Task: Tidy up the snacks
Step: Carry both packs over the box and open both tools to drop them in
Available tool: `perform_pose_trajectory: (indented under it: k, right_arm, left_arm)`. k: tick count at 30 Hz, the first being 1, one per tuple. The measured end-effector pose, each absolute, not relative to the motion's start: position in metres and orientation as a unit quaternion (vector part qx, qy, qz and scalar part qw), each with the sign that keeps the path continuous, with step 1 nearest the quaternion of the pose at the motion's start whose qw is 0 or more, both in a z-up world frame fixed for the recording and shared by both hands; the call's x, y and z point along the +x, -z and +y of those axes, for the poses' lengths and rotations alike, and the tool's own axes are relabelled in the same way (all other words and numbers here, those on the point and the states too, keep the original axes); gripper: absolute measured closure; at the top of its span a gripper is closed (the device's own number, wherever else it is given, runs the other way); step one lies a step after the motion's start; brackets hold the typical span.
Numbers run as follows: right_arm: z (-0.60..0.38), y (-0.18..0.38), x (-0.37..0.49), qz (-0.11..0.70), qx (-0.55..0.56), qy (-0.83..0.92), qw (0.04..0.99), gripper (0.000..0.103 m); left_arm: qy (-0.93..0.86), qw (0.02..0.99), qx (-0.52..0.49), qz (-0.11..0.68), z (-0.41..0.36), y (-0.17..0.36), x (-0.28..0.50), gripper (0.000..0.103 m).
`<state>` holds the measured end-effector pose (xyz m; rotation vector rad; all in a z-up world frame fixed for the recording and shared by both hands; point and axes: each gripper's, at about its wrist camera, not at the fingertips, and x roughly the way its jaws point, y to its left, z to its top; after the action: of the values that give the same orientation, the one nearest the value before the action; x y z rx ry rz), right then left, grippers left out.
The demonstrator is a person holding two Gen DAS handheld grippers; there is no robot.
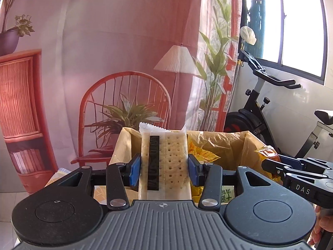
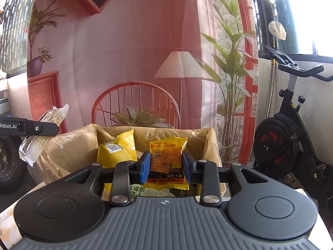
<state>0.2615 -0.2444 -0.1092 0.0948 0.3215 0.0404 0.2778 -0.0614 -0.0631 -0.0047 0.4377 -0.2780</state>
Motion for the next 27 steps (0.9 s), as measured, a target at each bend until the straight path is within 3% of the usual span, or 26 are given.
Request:
perform_pose_trajectory:
  k: [4, 8, 18, 27]
  right_arm:
    - [-0.251, 0.117, 0.276, 0.193, 0.077, -0.014, 0.978, 0.065]
    - [-0.256, 0.120, 0.267, 0.192, 0.093, -0.012, 0.977, 0.053]
    - [-0.255, 0.108, 0.208, 0.148, 0.138, -0.057, 0.978, 0.052]
    - [-0.248, 0.135, 0.163, 0.146, 0.169, -0.029, 0.974, 0.052]
  left_arm:
    - [0.140, 0.963, 0.003, 0.231, -0.069, 0.072, 0.295, 0.049]
    - [0.143, 0.962, -0.017, 0.231, -0.056, 0.073, 0.291, 0.043]
    - [0.148, 0.956, -0.022, 0.253, -0.004, 0.067, 0.251, 0.044]
    - [0.123, 0.953, 0.005, 0.277, 0.053, 0.081, 0.219, 0.044]
